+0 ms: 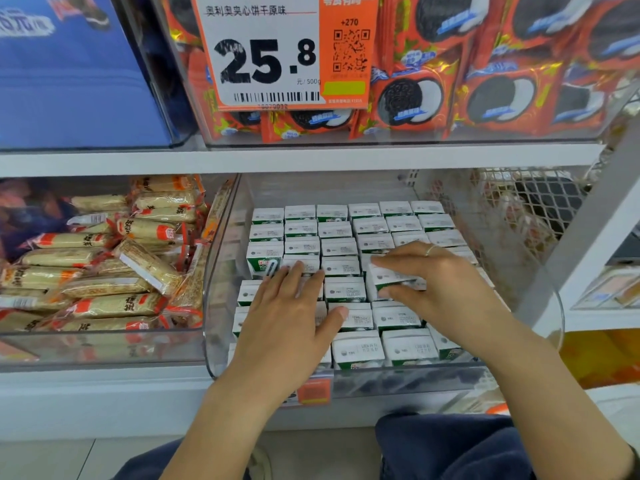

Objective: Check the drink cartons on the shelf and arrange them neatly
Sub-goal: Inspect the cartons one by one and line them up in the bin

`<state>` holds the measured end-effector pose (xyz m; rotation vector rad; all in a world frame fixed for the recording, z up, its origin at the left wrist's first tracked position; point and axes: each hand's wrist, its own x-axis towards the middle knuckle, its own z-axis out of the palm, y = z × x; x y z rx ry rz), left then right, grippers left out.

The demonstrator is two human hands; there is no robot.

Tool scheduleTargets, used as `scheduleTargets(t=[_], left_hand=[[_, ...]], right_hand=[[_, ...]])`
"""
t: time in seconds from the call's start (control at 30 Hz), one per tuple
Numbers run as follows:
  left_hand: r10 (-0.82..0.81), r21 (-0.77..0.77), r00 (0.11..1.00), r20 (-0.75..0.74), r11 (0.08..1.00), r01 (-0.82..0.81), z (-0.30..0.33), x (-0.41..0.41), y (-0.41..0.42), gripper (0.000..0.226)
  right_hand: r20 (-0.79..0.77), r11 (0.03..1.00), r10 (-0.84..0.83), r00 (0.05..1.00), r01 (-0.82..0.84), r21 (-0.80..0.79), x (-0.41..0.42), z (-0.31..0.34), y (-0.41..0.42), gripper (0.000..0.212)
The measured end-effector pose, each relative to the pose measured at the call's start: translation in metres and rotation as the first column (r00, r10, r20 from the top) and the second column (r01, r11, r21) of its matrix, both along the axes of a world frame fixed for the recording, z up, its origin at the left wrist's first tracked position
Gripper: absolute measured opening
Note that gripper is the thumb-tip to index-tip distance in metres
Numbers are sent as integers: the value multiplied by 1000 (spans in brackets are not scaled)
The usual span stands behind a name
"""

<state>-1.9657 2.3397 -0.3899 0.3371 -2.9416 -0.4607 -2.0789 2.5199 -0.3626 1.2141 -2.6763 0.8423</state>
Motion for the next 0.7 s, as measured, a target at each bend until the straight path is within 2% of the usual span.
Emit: scheduleTargets(t=[0.07, 0.2, 0.33, 0.4, 0.53, 0.7], left_hand=[[3, 0, 1000, 0, 1000, -3, 0, 0, 0, 68], [3, -1, 1000, -3, 1000, -3, -1, 0, 0, 67], [-2, 8, 1000, -3, 1000, 2, 0, 1, -1, 67], [-3, 9, 1000, -1, 1000, 3, 0, 1, -1, 67], [-1, 5, 1000, 0, 1000, 1, -1, 1, -1, 68], [0, -20, 1000, 1, 1000, 0, -1, 0, 0, 68]], right_hand=[[-3, 997, 0, 1000, 0, 72, -2, -4, -3, 42], [27, 995, -14, 1000, 12, 98, -4, -6, -5, 35], [145, 995, -34, 989, 20, 100, -3, 2, 10, 25], [203, 987, -21, 979, -11, 159, -1, 5, 16, 19], [229, 966, 2, 974, -61, 253, 0, 5, 16, 25], [185, 925, -7, 983, -64, 374, 0, 11, -1, 40]])
